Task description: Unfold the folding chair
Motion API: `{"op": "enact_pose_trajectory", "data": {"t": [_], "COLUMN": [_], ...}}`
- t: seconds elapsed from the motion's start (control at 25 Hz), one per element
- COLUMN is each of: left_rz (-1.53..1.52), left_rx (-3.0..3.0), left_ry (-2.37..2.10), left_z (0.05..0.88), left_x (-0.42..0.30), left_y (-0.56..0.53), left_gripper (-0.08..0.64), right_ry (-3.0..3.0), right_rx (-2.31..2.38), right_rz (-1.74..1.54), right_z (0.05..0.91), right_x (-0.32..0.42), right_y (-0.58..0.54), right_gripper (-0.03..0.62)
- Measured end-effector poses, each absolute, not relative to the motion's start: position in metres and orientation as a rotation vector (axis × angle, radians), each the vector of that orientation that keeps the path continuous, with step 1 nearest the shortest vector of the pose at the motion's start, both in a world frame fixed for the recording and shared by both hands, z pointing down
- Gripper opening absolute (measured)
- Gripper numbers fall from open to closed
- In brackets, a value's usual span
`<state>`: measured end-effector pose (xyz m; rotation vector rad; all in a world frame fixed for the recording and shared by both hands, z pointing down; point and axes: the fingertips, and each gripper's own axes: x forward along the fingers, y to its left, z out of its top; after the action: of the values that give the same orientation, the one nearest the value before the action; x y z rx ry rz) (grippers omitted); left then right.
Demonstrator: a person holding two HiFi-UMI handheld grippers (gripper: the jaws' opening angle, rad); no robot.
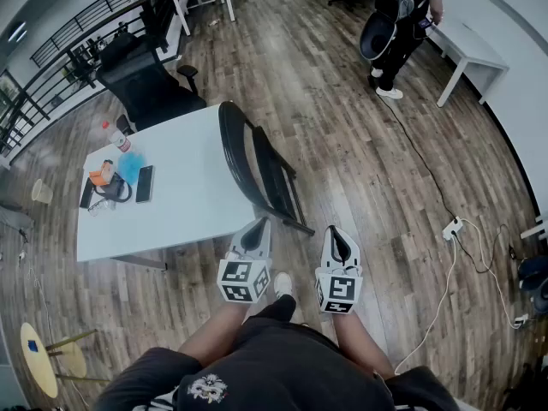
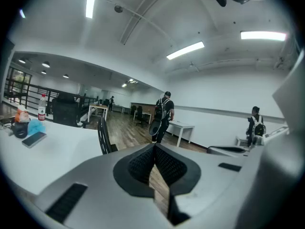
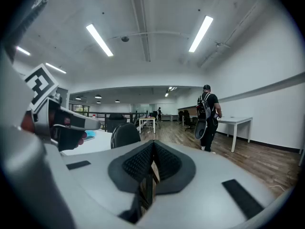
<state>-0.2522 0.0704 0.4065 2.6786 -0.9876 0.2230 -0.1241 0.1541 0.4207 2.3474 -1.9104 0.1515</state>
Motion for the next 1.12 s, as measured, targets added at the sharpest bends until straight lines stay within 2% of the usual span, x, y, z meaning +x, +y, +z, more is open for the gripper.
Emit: {"op": "enact_pose_trajectory", "data": {"t": [0.4, 1.0, 1.04, 1.12], "left_rz": [0.24, 0.247, 0.274, 0.337], "left_rx": [2.577, 2.457, 2.44, 2.408], "left_ry": [-1.168, -1.404, -1.404, -1.392], "left_z": [0.404, 0.41, 0.411, 0.418], "left_x": [-0.271, -0.286, -0.281, -0.272], "left_y": [-0.07, -0.183, -0.189, -0.201], "left_gripper": [0.006, 0.008, 0.019, 0.096], "right_ry": [-1.953, -2.095, -2.115, -2.151], "right_rx": [2.192, 1.884, 1.857, 1.799], "right_rz": [0.142, 0.184, 0.193, 0.226], "right_z": [0.431, 0.486, 0.489, 0.498], "right_x": [-0.144, -0.154, -0.153, -0.151], "right_y": [0.021, -0.126, -0.136, -0.153], "right_gripper": [0.014, 0.014, 0.014, 0.015]}}
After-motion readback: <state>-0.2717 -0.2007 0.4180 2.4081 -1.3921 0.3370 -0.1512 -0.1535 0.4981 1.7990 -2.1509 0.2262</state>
